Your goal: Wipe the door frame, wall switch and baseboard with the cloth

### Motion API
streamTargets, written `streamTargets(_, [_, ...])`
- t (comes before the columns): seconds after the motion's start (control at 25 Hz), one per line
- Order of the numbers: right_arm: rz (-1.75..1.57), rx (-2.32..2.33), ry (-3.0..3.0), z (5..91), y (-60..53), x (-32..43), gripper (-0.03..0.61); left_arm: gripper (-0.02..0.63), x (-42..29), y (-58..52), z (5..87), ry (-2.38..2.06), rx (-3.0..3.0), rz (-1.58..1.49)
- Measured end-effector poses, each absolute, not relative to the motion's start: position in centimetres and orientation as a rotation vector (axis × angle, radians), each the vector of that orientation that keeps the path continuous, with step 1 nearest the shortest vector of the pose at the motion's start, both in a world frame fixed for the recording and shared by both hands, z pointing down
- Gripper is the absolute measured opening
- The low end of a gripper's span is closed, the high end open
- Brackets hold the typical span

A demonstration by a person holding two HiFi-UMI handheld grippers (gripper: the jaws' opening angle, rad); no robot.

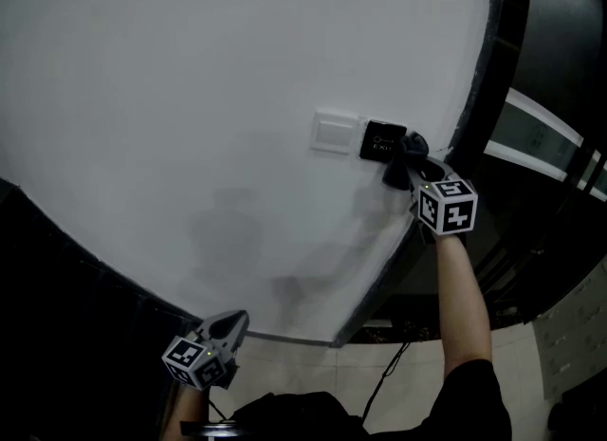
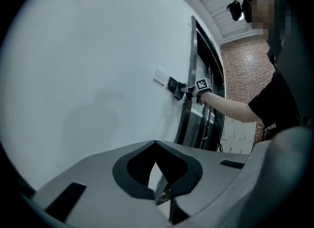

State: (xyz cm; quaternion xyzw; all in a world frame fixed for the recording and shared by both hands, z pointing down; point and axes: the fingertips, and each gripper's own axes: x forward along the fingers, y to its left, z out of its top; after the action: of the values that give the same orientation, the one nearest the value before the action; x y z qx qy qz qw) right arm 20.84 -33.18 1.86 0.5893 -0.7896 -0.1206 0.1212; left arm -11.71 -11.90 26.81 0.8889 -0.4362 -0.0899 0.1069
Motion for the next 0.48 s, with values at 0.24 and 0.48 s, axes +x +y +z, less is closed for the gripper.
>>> streamTargets(0.24, [-0.455, 1.756, -2.271, 1.8, -31.5, 19.7, 0.092, -0.009, -13.0, -12.0, 27.0, -1.312, 2.596, -0.245])
streamTargets(0.48, [-0.440, 1.565, -2.563, 6.0, -27.8, 15.6, 0.092, -0.009, -14.5, -13.8, 26.7, -1.461, 2.551, -0.274])
